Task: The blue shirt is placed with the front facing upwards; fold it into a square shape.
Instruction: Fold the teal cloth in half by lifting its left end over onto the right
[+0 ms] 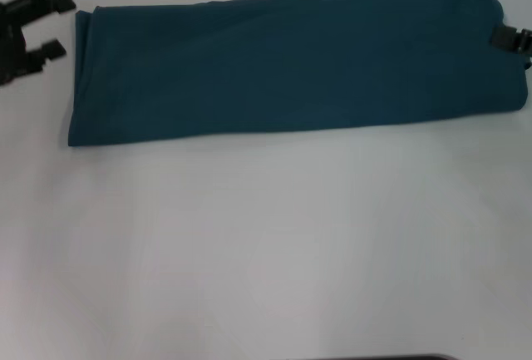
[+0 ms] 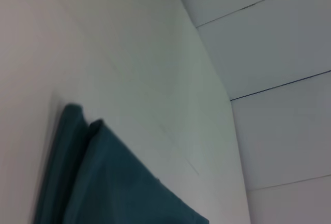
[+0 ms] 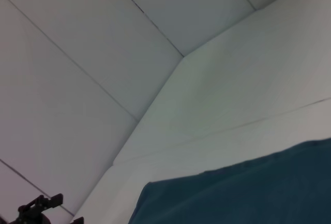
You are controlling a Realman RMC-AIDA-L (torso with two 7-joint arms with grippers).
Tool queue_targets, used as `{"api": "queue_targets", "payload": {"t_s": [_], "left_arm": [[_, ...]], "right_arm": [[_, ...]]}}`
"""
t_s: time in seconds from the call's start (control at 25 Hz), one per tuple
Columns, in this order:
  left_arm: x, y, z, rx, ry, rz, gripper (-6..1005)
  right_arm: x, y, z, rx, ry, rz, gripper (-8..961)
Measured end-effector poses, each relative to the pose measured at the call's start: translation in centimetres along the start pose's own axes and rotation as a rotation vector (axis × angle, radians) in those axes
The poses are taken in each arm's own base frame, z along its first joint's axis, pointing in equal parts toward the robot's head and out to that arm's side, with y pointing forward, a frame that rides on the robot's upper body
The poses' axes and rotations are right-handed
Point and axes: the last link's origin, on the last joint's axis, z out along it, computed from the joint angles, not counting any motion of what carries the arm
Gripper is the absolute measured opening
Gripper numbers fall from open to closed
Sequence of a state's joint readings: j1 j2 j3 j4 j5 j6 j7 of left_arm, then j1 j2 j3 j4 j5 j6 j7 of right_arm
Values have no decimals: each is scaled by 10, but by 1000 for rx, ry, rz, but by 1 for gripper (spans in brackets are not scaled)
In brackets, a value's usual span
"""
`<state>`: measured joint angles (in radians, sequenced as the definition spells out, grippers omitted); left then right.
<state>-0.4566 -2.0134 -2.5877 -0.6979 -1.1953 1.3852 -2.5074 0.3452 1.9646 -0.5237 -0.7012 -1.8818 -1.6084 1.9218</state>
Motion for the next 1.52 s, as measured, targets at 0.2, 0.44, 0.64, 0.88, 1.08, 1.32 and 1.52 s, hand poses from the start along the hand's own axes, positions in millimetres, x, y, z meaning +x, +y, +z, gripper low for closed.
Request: {"api": "queue_targets", "payload": {"t_s": [0.2, 0.44, 0.64, 0.88, 1.08, 1.32, 1.52], "left_arm": [[-11, -9, 8, 16, -5, -11, 875], [0, -5, 20, 100, -62, 101, 873], [4, -12, 33, 164, 12, 113, 870], [-5, -23, 46, 208, 50, 76, 866], [-11, -27, 54, 230, 50, 65, 865], [-15, -28, 61, 251, 43, 75, 865], [-14, -27, 62, 259, 42, 83, 865]], "right_arm": [[4, 2, 4, -15, 11, 12, 828], [3, 0, 11, -5, 45, 5, 828], [6, 1, 17, -20, 54, 20, 828], [5, 1, 16, -17, 46, 23, 827], [8, 1, 16, -20, 47, 35, 827], [9, 0, 15, -19, 46, 39, 827], [10, 0, 14, -18, 46, 44, 828]]}}
